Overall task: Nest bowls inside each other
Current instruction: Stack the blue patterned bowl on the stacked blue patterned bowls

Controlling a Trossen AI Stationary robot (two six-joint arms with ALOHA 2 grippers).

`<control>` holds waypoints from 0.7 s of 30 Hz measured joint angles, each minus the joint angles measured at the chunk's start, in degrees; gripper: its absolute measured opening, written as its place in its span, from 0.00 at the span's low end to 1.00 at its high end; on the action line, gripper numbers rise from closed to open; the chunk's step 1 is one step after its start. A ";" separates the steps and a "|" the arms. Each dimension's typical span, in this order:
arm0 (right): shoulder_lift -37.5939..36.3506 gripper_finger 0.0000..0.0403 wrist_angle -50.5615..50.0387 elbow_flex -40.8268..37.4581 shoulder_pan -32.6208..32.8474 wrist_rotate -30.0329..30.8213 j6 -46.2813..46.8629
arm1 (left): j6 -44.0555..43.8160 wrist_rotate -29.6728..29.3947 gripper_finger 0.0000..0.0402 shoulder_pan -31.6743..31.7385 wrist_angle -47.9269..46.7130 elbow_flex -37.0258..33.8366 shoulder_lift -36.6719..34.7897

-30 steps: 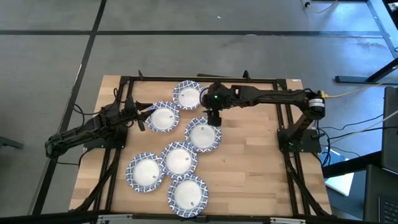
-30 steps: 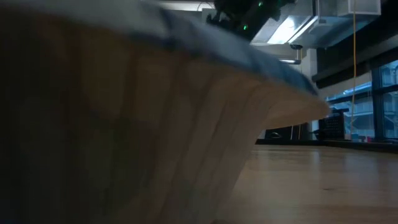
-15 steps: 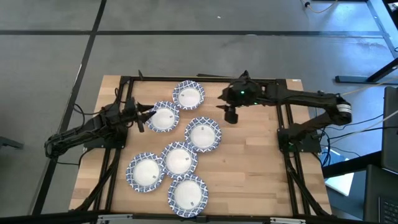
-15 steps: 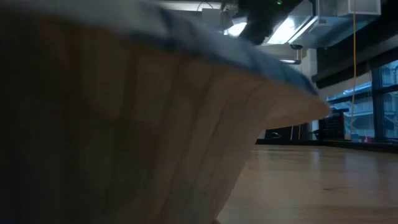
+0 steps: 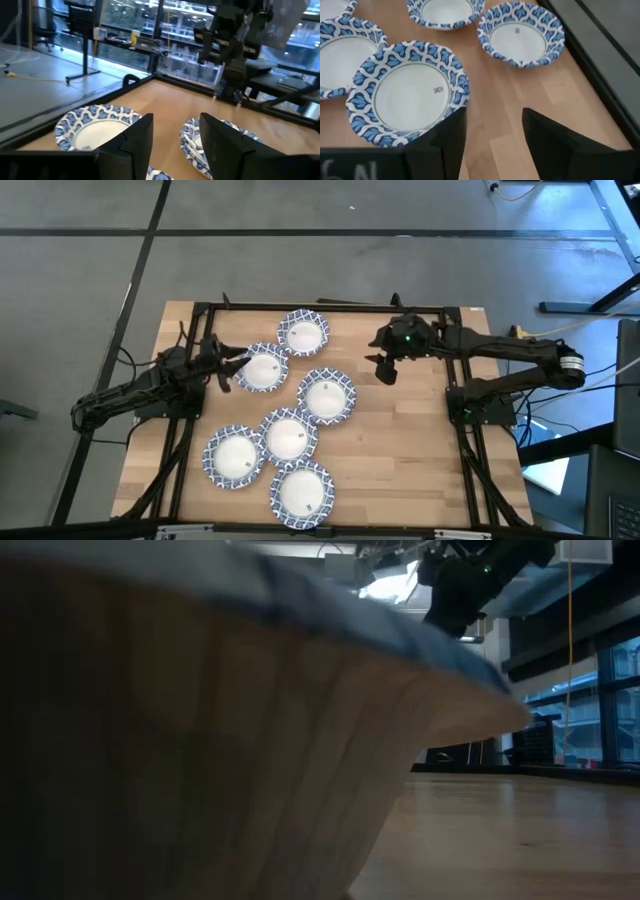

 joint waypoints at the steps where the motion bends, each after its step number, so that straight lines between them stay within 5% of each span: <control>1: 0.03 0.48 0.08 -0.21 0.00 -0.02 0.34 | 0.23 -0.84 0.39 0.00 0.00 0.00 0.00; 21: -6.53 0.48 2.15 -1.21 -1.57 0.44 -4.98 | -4.28 0.95 0.60 -0.02 1.42 0.00 0.00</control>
